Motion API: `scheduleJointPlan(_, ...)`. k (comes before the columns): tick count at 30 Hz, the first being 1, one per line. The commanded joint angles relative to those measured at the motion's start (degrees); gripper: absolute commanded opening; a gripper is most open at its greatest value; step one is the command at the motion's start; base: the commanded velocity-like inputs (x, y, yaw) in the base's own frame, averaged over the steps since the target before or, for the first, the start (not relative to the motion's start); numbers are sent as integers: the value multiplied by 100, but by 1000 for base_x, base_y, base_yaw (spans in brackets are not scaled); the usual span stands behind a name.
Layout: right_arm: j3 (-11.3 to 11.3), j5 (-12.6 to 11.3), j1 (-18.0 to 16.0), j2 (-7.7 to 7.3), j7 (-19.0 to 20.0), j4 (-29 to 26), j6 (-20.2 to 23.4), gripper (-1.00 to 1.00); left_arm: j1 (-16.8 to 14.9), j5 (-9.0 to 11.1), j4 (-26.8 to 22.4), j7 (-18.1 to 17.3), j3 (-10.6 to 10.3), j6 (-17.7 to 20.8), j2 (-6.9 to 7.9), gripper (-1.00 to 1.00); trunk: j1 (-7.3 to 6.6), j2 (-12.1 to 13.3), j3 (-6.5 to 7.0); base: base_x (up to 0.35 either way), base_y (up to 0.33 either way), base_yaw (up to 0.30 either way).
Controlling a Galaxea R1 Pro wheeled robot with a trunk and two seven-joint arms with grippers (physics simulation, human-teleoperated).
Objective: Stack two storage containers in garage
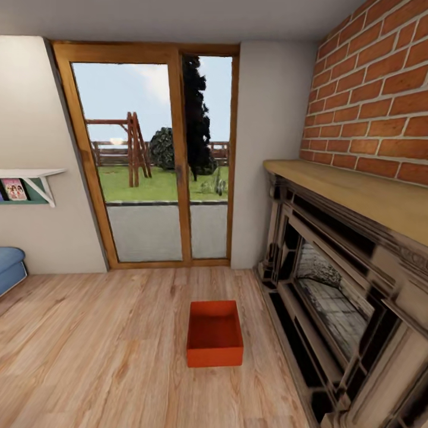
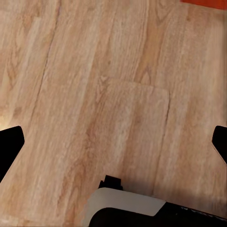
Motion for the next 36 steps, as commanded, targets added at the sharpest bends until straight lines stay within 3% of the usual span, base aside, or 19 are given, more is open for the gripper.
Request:
scheduleJointPlan(1, 42, 6, -8, 0, 0, 24, -40, 100, -7, 22, 27, 2, 1, -41, 2, 100, 5, -4, -2, 325, -108, 0)
scheduleJointPlan(36, 42, 12, -8, 0, 0, 24, -38, 100, -7, 23, 25, -6, 1, -41, 14, 100, 5, -4, -2, 325, -22, 0)
